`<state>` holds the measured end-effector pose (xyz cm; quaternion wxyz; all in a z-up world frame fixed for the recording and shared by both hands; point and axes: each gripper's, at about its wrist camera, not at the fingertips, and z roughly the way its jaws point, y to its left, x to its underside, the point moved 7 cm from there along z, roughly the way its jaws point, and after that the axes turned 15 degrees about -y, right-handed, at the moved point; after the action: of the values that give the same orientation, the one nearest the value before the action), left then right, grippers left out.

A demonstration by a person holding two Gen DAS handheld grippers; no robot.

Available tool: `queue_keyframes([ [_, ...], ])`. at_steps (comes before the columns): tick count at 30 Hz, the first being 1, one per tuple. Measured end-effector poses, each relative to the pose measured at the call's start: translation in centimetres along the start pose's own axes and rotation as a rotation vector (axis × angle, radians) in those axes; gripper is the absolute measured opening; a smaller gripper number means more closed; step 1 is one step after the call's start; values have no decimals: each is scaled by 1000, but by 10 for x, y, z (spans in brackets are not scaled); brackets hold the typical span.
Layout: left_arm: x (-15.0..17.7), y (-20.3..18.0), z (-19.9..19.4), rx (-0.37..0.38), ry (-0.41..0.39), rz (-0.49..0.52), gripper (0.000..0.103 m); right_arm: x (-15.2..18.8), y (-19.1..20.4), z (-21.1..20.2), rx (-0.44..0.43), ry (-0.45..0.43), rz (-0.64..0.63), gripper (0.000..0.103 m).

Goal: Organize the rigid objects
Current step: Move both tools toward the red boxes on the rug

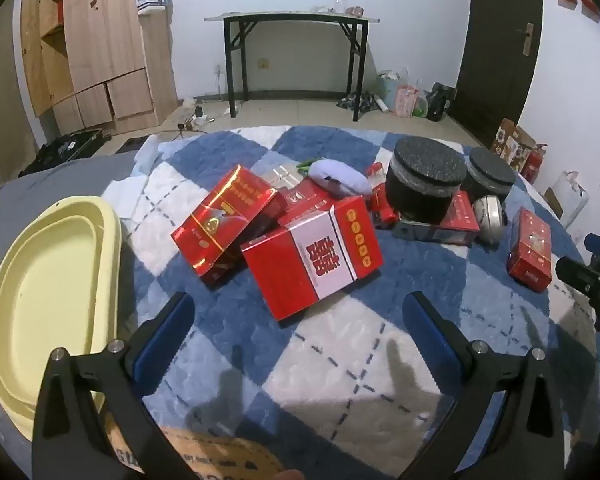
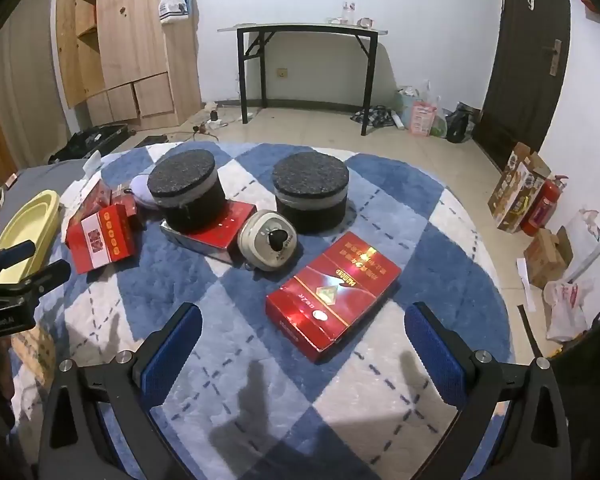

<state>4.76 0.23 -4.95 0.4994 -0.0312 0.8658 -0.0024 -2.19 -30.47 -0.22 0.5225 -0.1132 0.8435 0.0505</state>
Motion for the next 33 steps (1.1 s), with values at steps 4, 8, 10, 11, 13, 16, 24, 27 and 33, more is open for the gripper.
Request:
queue_keyframes([
  [4, 2, -6, 1, 0, 19, 7, 103, 1, -4, 2, 18, 12, 6, 103],
  [8, 2, -1, 2, -2, 14, -4, 103, 2, -1, 5, 1, 10, 12, 103],
  [10, 2, -2, 4, -6, 21, -9, 103, 1, -1, 4, -12, 4, 18, 103],
  [11, 2, -2, 5, -6, 26, -13, 103, 1, 0, 3, -15, 1, 18, 103],
  [13, 4, -1, 8, -2, 46, -27, 103, 2, -1, 4, -16, 5, 25, 103],
  [16, 5, -1, 8, -6, 51, -26, 103, 6, -3, 7, -5, 14, 26, 103],
  [24, 4, 0, 5, -17, 39, -20, 103, 7, -1, 13, 3, 33, 15, 103],
  [27, 4, 0, 6, -20, 43, -19, 103, 7, 0, 13, 0, 32, 19, 103],
  [33, 7, 1, 8, -2, 68, -53, 103, 9, -3, 14, -1, 39, 32, 103],
])
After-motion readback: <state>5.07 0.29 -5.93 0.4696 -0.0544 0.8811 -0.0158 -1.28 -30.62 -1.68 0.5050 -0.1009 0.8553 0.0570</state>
